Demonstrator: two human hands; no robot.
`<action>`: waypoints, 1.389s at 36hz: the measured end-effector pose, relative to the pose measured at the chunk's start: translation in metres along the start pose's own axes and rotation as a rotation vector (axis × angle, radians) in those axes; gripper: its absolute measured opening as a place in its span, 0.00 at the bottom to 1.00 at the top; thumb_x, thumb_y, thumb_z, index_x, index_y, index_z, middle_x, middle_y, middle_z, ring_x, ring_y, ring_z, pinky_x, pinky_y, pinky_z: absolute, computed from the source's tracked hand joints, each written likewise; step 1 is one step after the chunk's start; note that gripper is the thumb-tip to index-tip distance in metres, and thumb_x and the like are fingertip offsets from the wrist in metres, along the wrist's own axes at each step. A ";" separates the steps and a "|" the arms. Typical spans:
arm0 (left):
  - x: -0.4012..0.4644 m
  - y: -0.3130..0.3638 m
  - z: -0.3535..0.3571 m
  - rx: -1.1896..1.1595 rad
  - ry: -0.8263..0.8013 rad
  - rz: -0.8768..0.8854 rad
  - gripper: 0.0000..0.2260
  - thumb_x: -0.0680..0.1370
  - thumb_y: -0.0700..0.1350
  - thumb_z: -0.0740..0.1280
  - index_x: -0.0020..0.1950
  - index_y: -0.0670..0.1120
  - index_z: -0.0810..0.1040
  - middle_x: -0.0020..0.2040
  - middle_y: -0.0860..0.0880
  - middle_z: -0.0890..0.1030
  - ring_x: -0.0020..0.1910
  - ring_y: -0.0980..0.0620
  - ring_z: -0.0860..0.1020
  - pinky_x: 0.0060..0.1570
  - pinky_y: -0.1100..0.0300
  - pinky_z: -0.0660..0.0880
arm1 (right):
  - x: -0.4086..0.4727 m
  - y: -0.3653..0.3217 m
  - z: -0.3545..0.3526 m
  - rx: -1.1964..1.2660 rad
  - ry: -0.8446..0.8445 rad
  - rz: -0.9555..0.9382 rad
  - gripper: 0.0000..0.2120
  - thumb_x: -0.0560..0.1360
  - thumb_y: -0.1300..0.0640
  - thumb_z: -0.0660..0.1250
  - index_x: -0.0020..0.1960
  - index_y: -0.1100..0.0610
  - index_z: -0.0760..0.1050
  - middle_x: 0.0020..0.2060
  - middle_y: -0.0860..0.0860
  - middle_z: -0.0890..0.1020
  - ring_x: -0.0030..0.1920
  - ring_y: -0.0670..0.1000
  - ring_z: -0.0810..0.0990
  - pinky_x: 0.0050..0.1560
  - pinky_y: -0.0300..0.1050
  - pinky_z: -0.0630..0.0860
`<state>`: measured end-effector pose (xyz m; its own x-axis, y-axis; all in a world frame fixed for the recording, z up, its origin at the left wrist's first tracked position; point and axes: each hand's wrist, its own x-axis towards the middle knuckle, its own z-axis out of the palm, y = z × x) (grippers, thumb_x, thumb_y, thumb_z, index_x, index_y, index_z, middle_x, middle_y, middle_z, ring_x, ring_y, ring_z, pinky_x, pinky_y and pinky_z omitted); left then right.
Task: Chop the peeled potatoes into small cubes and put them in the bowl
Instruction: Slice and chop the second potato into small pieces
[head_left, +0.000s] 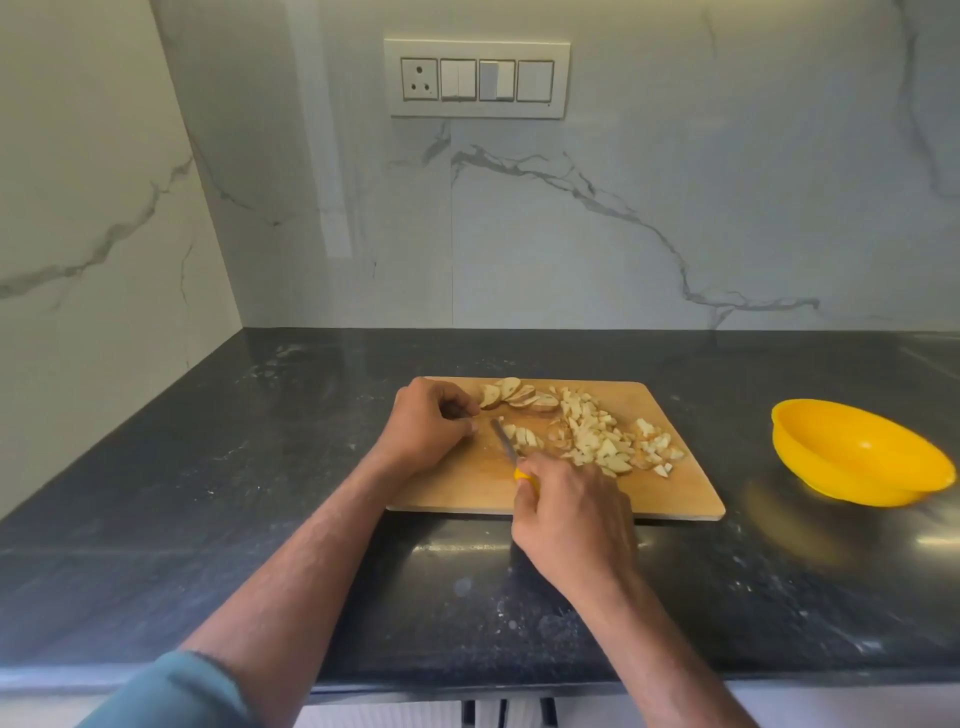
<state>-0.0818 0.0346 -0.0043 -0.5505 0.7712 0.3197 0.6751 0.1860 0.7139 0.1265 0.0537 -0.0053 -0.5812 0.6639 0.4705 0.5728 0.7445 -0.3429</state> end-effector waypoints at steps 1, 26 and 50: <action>0.000 0.000 0.000 0.007 -0.006 0.008 0.06 0.73 0.39 0.77 0.47 0.47 0.87 0.43 0.53 0.85 0.45 0.56 0.81 0.45 0.67 0.78 | 0.000 0.001 0.000 -0.009 0.010 0.035 0.13 0.80 0.52 0.65 0.64 0.48 0.79 0.47 0.43 0.86 0.42 0.44 0.83 0.34 0.29 0.63; 0.001 -0.001 -0.002 -0.140 0.078 -0.041 0.06 0.75 0.39 0.76 0.49 0.49 0.86 0.45 0.54 0.85 0.46 0.59 0.82 0.45 0.70 0.76 | 0.000 0.001 0.000 0.027 0.027 -0.033 0.13 0.79 0.52 0.67 0.62 0.50 0.81 0.44 0.45 0.86 0.38 0.45 0.83 0.40 0.37 0.78; -0.001 0.000 0.000 -0.061 0.040 -0.003 0.06 0.77 0.43 0.75 0.49 0.55 0.83 0.46 0.56 0.84 0.47 0.57 0.81 0.48 0.64 0.80 | 0.003 0.013 -0.015 0.088 0.135 0.249 0.13 0.79 0.51 0.66 0.62 0.49 0.80 0.50 0.47 0.86 0.50 0.52 0.83 0.47 0.47 0.79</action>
<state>-0.0813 0.0338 -0.0048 -0.5724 0.7456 0.3413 0.6431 0.1500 0.7509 0.1406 0.0641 0.0039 -0.3436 0.8157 0.4654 0.6319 0.5674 -0.5280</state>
